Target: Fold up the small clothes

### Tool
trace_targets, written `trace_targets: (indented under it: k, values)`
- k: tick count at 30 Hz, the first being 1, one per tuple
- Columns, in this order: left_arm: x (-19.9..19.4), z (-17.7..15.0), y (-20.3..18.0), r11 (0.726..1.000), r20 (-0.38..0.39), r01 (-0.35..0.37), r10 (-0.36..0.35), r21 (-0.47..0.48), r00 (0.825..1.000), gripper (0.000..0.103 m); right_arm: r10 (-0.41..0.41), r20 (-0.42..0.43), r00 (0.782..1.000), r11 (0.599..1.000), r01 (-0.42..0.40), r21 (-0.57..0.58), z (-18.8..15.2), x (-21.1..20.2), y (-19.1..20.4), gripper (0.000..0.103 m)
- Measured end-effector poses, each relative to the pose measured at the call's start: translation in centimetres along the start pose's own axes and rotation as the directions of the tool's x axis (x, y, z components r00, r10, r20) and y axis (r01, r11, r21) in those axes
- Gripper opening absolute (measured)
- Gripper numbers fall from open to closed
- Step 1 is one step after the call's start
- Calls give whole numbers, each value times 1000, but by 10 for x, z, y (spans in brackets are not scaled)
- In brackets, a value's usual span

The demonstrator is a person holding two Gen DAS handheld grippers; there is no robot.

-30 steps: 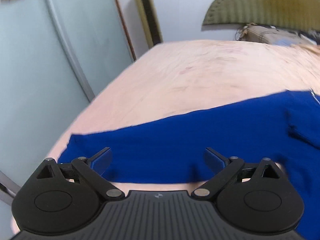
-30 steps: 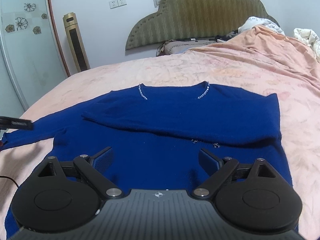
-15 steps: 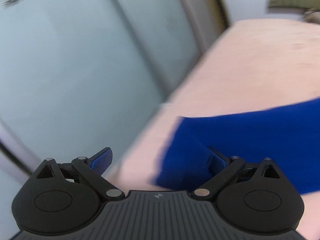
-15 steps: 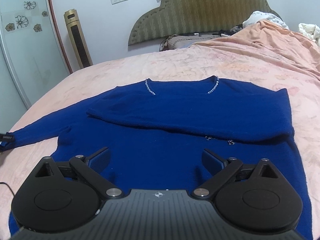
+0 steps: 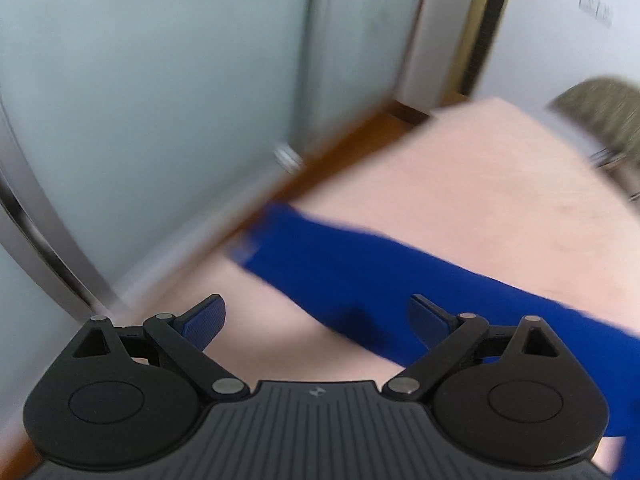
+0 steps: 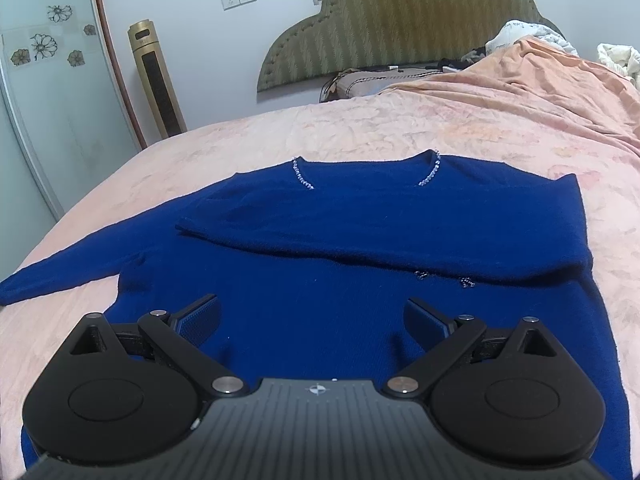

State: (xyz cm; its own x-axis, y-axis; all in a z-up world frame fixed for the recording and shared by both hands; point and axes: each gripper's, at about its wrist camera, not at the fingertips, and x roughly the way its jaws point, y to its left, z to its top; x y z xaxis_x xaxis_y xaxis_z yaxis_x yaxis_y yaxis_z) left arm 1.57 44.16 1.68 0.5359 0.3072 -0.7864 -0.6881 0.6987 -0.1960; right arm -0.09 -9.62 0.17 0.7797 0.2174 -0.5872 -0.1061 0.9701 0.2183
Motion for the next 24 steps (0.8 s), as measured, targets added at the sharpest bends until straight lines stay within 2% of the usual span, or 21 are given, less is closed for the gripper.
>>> trace_targets:
  k: [3, 6, 9, 12, 16, 17, 18, 19, 21, 22, 23, 24]
  values:
    - [5, -9, 1, 984, -7, 144, -145, -104, 989, 95, 2, 2, 1000, 1000, -2, -18, 1, -1, 3, 100]
    - [17, -7, 5, 960, 29, 212, -210, -184, 977, 95, -6, 7, 1000, 1000, 6, -25, 1, -3, 4, 100]
    - [40, -13, 9, 917, 71, 250, -240, -310, 968, 95, -17, 5, 1000, 1000, 17, -9, 0, -4, 0, 100]
    - [37, -26, 23, 870, 175, 294, -243, -396, 954, 95, -25, 3, 1000, 1000, 25, -1, -1, -4, -3, 100]
    - [45, -17, 29, 834, 191, 304, -241, -461, 952, 95, -29, 1, 1000, 1000, 30, -3, -2, -4, -3, 101]
    - [46, -15, 33, 817, 200, 311, -242, -486, 949, 91, -29, 1, 1000, 1000, 29, -3, -1, -4, -3, 101]
    - [48, -14, 34, 810, 206, 311, -238, -497, 949, 69, -29, 0, 1000, 1000, 29, -2, -2, -4, -3, 101]
    - [52, -12, 35, 806, 202, 310, -238, -505, 950, 32, -27, -2, 1000, 1000, 27, -1, -2, -3, -3, 101]
    - [64, -11, 39, 783, 154, 308, -268, -541, 951, 7, -20, -5, 1000, 1000, 20, -3, -2, -2, -3, 101]
    - [67, -13, 42, 767, 144, 307, -275, -564, 951, 6, -18, -7, 1000, 1000, 18, -7, -2, -2, -3, 101]
    - [66, -14, 40, 769, 149, 299, -261, -565, 954, 6, -17, -9, 1000, 1000, 17, -12, -2, -2, -2, 101]
    - [63, -13, 37, 786, 155, 284, -239, -548, 959, 5, -16, -9, 1000, 1000, 16, -15, -2, -2, -2, 101]
